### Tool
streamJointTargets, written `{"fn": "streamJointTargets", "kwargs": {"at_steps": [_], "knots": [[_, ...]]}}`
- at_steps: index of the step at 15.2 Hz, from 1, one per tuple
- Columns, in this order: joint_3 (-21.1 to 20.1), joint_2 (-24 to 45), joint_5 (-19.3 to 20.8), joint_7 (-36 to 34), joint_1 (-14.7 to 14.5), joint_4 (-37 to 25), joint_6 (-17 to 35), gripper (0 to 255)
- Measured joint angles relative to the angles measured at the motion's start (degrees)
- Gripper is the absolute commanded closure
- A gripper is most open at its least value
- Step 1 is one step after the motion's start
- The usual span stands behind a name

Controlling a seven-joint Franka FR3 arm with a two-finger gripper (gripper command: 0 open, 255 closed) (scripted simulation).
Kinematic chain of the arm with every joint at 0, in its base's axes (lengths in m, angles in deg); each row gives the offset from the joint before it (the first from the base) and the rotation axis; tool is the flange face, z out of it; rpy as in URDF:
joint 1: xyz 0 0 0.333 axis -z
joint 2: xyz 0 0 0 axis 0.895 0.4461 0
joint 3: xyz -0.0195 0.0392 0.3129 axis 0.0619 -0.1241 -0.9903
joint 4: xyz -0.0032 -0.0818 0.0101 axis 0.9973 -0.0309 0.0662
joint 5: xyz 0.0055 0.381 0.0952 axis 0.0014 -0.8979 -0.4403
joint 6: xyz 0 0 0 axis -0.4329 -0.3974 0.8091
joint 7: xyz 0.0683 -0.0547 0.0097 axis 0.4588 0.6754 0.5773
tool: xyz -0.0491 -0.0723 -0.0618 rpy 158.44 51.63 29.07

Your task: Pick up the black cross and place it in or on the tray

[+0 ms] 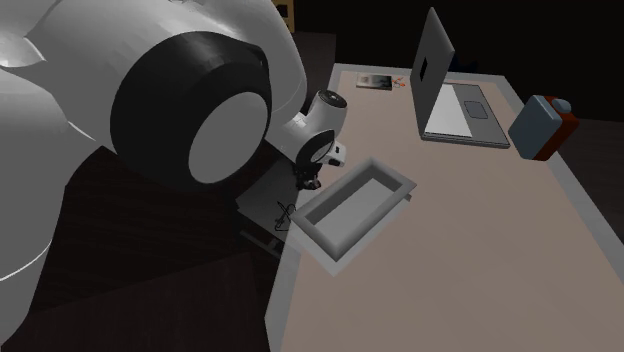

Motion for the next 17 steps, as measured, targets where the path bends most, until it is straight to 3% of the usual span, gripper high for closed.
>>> {"fn": "streamJointTargets", "kwargs": {"at_steps": [3, 4, 5, 7, 8, 10, 12, 14, 15, 17], "knots": [[0.0, 0.0, 0.0, 0.0, 0.0, 0.0, 0.0, 255], [0.0, 0.0, 0.0, 0.0, 0.0, 0.0, 0.0, 0], [0.0, 0.0, 0.0, 0.0, 0.0, 0.0, 0.0, 0], [3.7, -1.8, 2.9, -5.6, -5.4, 4.3, 5.7, 0], [7.2, -2.7, 5.3, -10.5, -10.0, 7.3, 9.9, 0], [17.1, -2.9, 11.2, -22.6, -22.6, 11.4, 17.2, 0], [29.4, -0.6, 16.4, -36.4, -38.3, 13.8, 22.2, 0], [40.6, 3.9, 19.0, -49.4, -53.9, 14.8, 24.6, 0], [43.1, 6.0, 19.2, -52.4, -57.3, 14.1, 25.3, 0], [44.9, 8.4, 19.1, -54.7, -59.7, 13.5, 26.2, 0]]}}
